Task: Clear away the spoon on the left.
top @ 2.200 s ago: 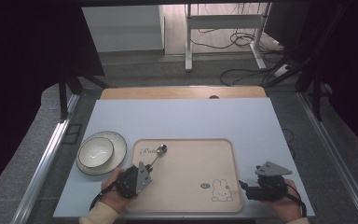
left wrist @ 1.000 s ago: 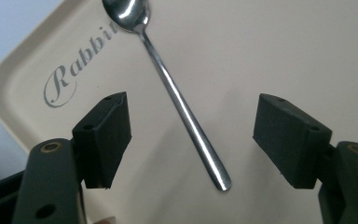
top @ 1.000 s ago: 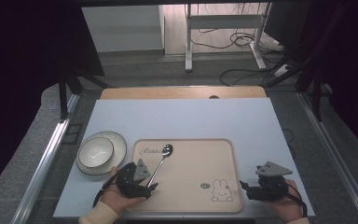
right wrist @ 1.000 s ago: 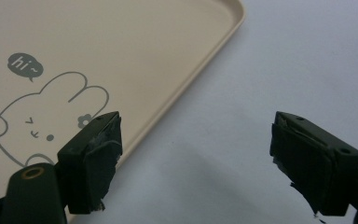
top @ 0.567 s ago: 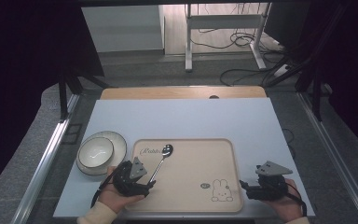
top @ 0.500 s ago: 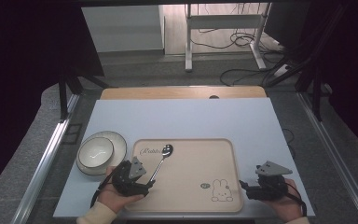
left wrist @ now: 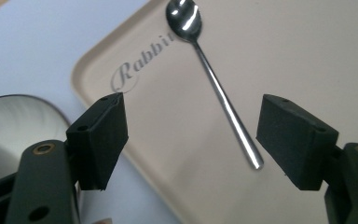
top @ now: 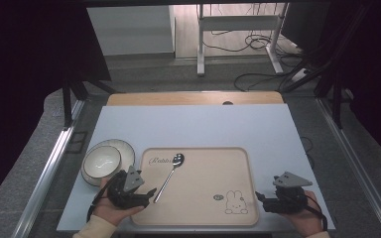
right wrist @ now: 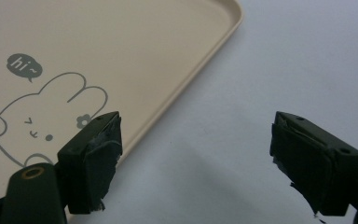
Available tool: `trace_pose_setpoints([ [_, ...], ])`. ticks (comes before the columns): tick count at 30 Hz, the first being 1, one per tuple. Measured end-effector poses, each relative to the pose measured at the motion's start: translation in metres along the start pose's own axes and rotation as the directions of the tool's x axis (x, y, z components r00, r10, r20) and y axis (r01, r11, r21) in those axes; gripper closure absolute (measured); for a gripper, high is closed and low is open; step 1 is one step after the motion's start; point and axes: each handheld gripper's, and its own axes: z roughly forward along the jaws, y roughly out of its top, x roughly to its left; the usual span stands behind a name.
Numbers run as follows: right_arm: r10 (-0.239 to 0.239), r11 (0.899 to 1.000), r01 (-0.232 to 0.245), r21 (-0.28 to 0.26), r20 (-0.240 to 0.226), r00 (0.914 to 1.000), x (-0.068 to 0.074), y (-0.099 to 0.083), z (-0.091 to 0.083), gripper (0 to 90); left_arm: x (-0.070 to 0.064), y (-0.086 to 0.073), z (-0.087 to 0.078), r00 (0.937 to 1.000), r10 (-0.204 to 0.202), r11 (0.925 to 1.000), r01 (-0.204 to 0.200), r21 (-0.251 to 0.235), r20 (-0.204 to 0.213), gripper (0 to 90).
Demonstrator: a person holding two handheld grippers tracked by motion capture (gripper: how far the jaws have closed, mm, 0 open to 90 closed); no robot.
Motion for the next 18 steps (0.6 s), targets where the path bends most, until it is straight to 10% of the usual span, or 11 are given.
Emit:
trace_pose_setpoints([
  [18, 0.0, 1.0, 0.0, -0.005, 0.005, 1.0, 0.0, 0.0, 0.0, 17.3, 0.013, -0.041, -0.037, 0.9918, -0.113, 0.9933, 0.111, -0.034, -0.061, 24.8],
])
